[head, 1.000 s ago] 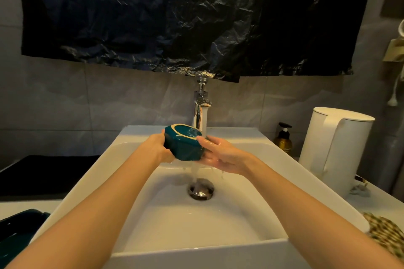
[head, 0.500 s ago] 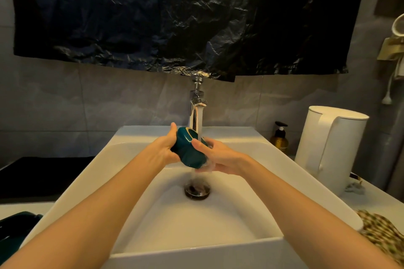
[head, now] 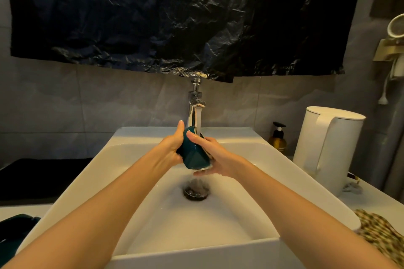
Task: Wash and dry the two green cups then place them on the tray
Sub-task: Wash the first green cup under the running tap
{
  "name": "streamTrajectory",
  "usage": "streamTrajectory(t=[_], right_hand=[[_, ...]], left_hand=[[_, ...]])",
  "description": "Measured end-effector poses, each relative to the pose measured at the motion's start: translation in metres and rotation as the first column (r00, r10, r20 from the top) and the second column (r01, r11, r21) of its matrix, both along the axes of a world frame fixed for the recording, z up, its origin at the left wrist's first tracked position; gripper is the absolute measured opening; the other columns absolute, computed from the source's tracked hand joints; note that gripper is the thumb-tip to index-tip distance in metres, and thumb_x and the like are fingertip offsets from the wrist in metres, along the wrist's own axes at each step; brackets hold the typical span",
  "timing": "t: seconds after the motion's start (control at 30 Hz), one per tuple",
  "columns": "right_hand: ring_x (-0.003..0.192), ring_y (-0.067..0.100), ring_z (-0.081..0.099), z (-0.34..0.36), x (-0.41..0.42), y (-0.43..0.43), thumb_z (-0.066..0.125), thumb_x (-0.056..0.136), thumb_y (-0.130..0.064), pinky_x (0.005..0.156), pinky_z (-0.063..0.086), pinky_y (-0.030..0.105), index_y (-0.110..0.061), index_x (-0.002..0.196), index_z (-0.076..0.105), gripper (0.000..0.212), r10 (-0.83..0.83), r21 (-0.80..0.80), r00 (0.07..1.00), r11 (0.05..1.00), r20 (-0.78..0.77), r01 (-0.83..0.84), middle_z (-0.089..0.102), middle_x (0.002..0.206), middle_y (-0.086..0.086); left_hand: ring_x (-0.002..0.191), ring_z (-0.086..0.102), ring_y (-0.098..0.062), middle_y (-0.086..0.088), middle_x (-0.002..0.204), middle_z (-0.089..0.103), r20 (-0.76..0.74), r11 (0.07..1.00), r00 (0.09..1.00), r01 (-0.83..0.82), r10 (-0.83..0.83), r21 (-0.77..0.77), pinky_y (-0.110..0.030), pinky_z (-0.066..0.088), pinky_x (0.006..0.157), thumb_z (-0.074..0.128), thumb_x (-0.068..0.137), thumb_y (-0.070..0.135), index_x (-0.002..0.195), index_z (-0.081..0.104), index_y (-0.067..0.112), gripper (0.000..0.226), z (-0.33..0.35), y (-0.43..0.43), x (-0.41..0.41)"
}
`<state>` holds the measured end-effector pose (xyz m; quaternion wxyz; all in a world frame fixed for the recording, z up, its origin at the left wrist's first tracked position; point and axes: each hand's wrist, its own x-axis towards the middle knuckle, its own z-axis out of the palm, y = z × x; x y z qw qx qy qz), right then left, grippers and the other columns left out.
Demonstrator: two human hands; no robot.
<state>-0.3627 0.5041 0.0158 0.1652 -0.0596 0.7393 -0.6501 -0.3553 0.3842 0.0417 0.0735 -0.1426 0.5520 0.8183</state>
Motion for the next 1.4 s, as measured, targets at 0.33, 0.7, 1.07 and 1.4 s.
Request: streamTrajectory(t=[0.33,0.7,1.07,1.4], right_hand=[[0.099,0.030,0.065,0.005,0.001,-0.010,0.072,0.044,-0.081,0.065,0.059,0.040,-0.026,0.122,0.051,0.098,-0.142,-0.179,0.973,0.968,0.182,0.175,0.062,0.117,0.011],[0.106,0.022,0.060,0.004,0.008,-0.004,0.078,0.070,-0.050,0.079,0.058,0.043,-0.039,0.129,0.039,0.072,-0.074,-0.065,0.994,0.995,-0.077,0.069,0.056,0.121,-0.007],[0.110,0.027,0.061,-0.001,0.003,0.008,0.063,0.087,-0.045,0.082,0.057,0.047,-0.036,0.130,0.038,0.050,0.051,-0.082,0.999,0.995,-0.007,-0.052,0.053,0.127,-0.002],[0.102,0.029,0.063,-0.002,-0.002,-0.001,0.062,0.080,-0.062,0.070,0.058,0.042,-0.032,0.126,0.045,0.058,-0.086,-0.029,0.993,0.996,0.077,0.088,0.060,0.121,0.005]], left_hand=[[0.086,0.060,-0.028,-0.014,0.093,0.063,-0.055,0.990,0.996,0.069,-0.077,-0.122,-0.039,0.052,0.076,0.051,0.092,0.043,0.095,0.058,0.009,0.034,0.000,0.001,0.004],[0.074,0.060,-0.026,-0.009,0.068,0.068,-0.037,0.996,0.996,0.080,-0.081,-0.024,-0.037,0.052,0.069,0.054,0.085,0.032,0.081,0.065,0.011,0.023,-0.001,-0.016,0.004],[0.087,0.061,-0.028,-0.010,0.093,0.067,-0.007,0.994,0.995,0.102,-0.102,-0.026,-0.041,0.050,0.088,0.059,0.081,0.032,0.093,0.066,0.012,0.024,-0.008,-0.014,-0.002],[0.076,0.062,-0.026,-0.009,0.081,0.067,0.033,0.989,0.989,0.145,-0.143,-0.043,-0.037,0.052,0.072,0.061,0.083,0.030,0.086,0.065,0.010,0.020,-0.009,-0.012,0.000]])
